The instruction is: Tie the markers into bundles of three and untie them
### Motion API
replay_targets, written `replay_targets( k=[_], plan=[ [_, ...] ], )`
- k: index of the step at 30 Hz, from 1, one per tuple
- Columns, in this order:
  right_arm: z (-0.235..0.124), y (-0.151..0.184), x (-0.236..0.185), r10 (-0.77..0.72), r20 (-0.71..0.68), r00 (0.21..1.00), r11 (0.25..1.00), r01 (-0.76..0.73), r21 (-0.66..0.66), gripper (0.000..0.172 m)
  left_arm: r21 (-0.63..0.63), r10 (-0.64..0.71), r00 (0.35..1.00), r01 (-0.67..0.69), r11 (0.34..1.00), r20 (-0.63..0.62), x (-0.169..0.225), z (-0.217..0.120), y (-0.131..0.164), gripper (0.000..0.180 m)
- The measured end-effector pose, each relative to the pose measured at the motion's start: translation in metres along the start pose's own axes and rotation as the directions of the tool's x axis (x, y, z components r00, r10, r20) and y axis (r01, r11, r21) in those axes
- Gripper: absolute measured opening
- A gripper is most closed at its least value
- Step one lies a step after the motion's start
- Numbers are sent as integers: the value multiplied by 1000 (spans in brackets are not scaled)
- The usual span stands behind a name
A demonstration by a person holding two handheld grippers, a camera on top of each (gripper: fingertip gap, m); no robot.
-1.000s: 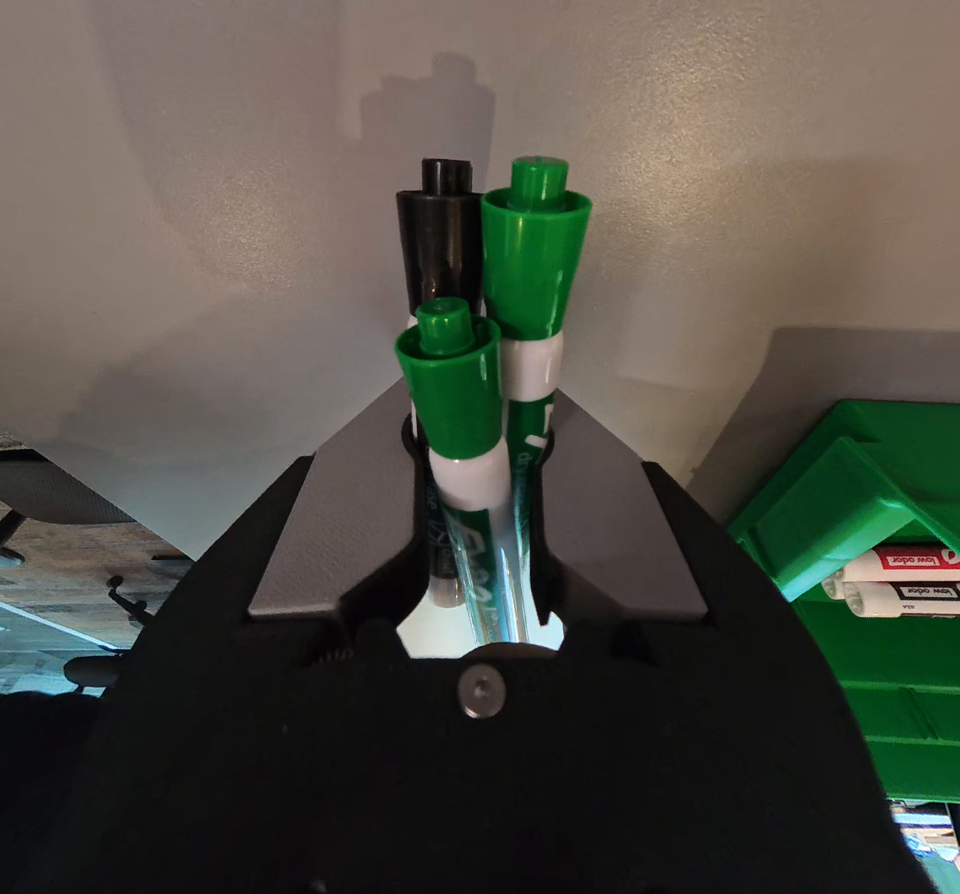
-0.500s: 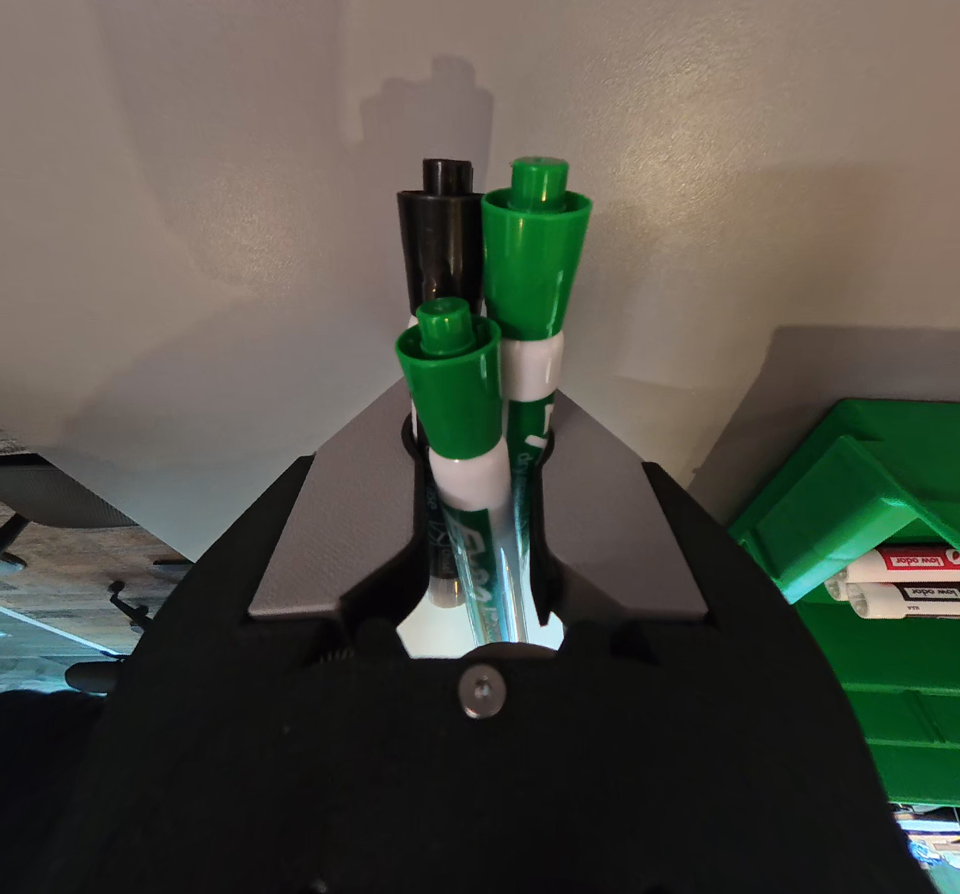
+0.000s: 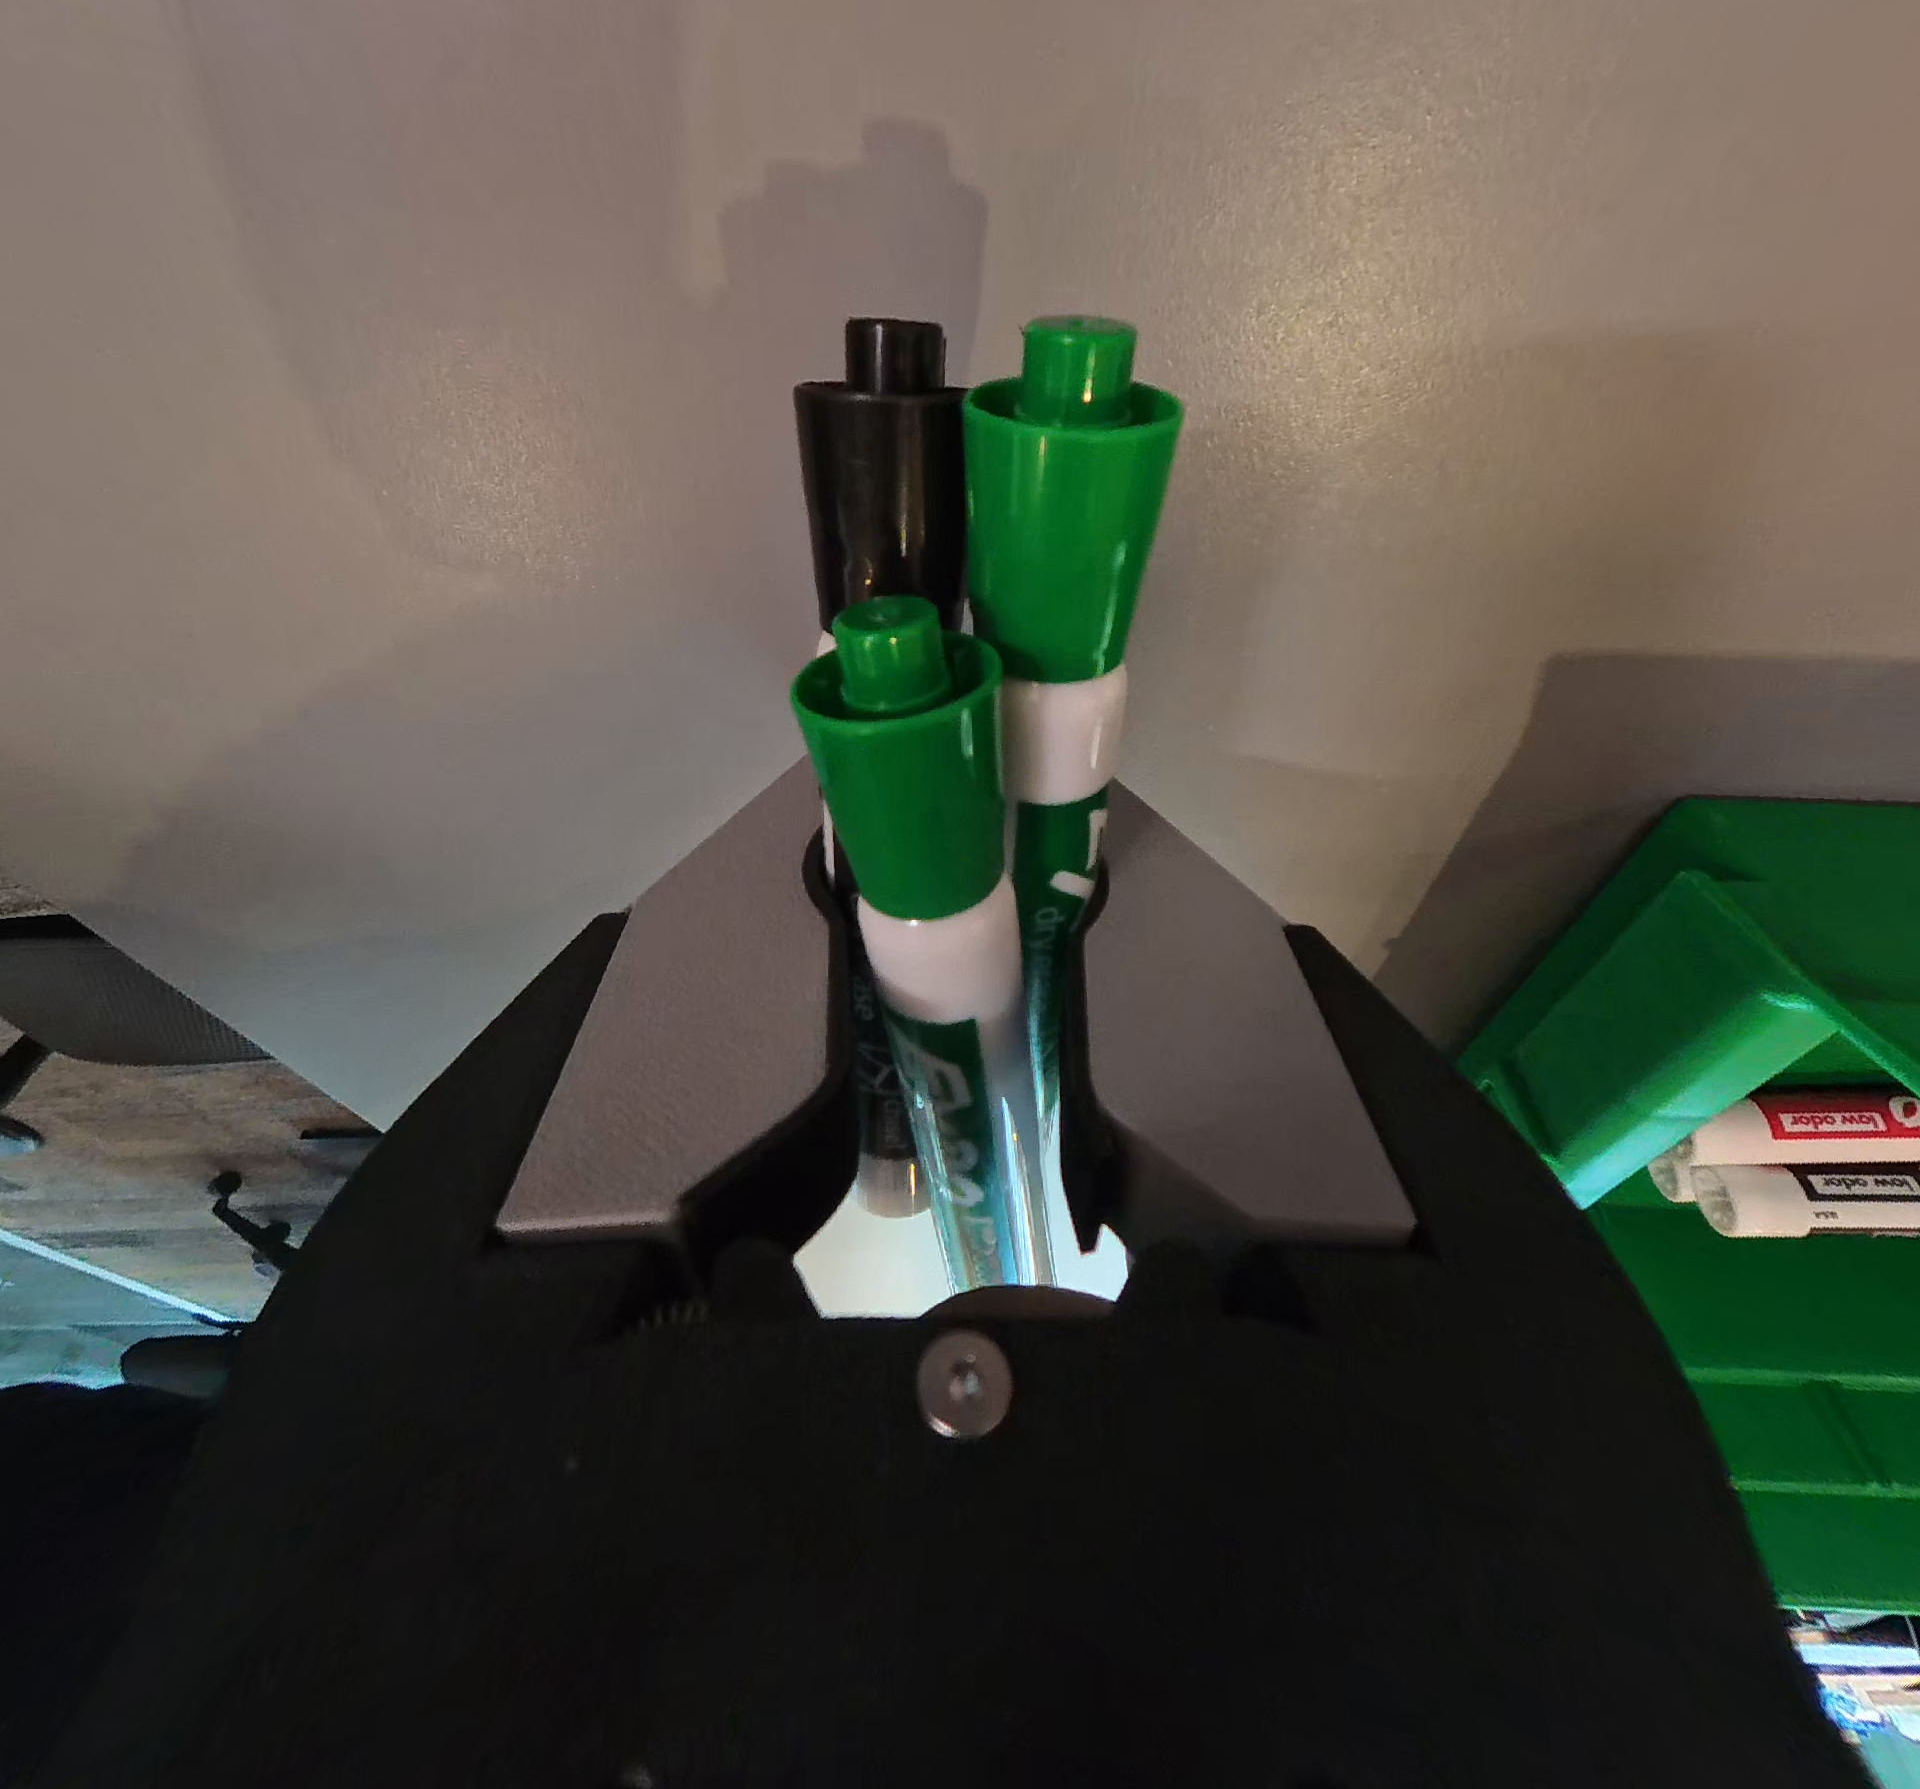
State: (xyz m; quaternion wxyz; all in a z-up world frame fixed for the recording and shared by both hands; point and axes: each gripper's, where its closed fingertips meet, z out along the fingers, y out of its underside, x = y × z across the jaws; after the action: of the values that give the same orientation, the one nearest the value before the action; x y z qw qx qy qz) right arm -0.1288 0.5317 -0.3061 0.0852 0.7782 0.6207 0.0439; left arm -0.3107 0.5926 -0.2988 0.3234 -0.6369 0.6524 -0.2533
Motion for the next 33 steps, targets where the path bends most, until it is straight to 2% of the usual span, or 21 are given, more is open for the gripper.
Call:
replay_targets(
  k=[5,9,17,23,28,33],
  plan=[
    [0,0,0,-9,-11,1000,1000,9,-10,36,0,-12,1000,12,1000,11,-3,0,0,70],
    [0,0,0,-11,-13,1000,1000,11,-6,36,4,-15,1000,15,1000,9,-3,-1,0,53],
    [1,0,0,-9,-11,1000,1000,10,19,36,49,-13,1000,12,999,19,-4,-3,-7,51],
    [1,1,0,-29,-4,1000,999,29,37,36,162,-31,999,30,986,5,0,-6,-29,54],
    [0,0,-2,-55,14,998,997,54,52,37,312,-16,999,2,950,41,5,-3,-64,55],
    [-16,-10,-4,-84,3,996,994,83,75,37,402,22,999,-34,915,36,19,2,-88,56]
  ],
)
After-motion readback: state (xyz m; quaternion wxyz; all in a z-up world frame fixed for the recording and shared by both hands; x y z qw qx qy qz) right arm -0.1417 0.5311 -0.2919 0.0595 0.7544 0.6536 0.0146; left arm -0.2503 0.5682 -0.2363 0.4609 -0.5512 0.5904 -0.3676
